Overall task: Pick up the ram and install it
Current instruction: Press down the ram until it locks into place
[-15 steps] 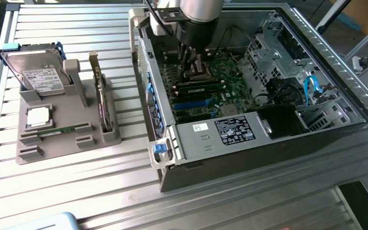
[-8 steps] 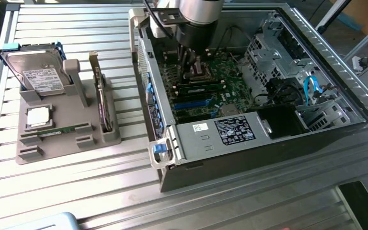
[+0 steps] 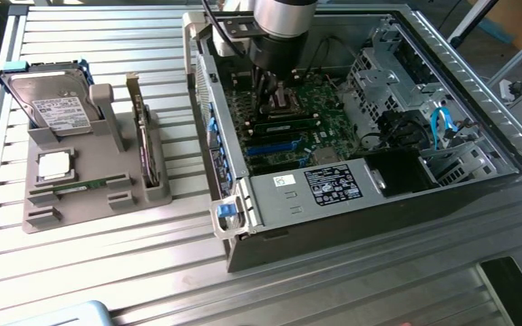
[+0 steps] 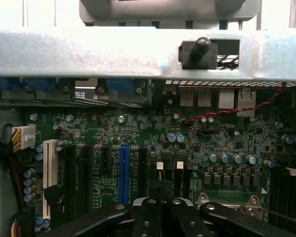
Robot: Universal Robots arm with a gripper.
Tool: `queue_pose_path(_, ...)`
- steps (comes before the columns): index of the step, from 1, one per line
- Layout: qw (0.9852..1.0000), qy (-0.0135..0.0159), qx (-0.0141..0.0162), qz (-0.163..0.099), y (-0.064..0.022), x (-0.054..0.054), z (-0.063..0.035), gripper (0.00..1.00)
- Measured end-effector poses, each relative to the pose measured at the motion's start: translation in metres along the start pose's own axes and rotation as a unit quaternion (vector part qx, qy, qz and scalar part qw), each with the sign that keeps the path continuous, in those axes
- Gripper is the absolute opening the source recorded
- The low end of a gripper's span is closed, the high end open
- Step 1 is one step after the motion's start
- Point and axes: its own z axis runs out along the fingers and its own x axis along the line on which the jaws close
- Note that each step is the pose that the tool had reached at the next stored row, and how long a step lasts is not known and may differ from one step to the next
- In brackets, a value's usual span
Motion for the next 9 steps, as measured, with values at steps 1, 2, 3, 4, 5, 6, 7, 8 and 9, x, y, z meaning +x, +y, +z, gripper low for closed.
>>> queue_pose_path(1,1.0000,0.0000,0.0000,0.000,0.0000,0.0000,0.0002,0.11)
queue_pose_path(2,1.0000,-0.0001,0.0001,0.000,0.0000,-0.0001,0.0007,0.11)
queue_pose_path(3,1.0000,0.0000,0.0000,0.000,0.0000,-0.0001,0.0012,0.11)
queue_pose_path(4,1.0000,-0.0001,0.0000,0.000,0.0000,-0.0001,0.0016,0.11)
queue_pose_path(5,1.0000,0.0000,0.0000,0.000,0.0000,-0.0001,0.0018,0.11)
queue_pose_path(6,1.0000,0.0000,0.0000,0.000,0.0000,-0.0001,0.0021,0.11)
queue_pose_path(7,1.0000,0.0000,0.0000,0.000,0.0000,-0.0001,0.0025,0.11)
queue_pose_path(8,1.0000,-0.0001,0.0001,0.000,0.0000,-0.0002,0.0032,0.11)
queue_pose_path(9,1.0000,0.0000,0.0000,0.000,0.0000,-0.0002,0.0037,0.11)
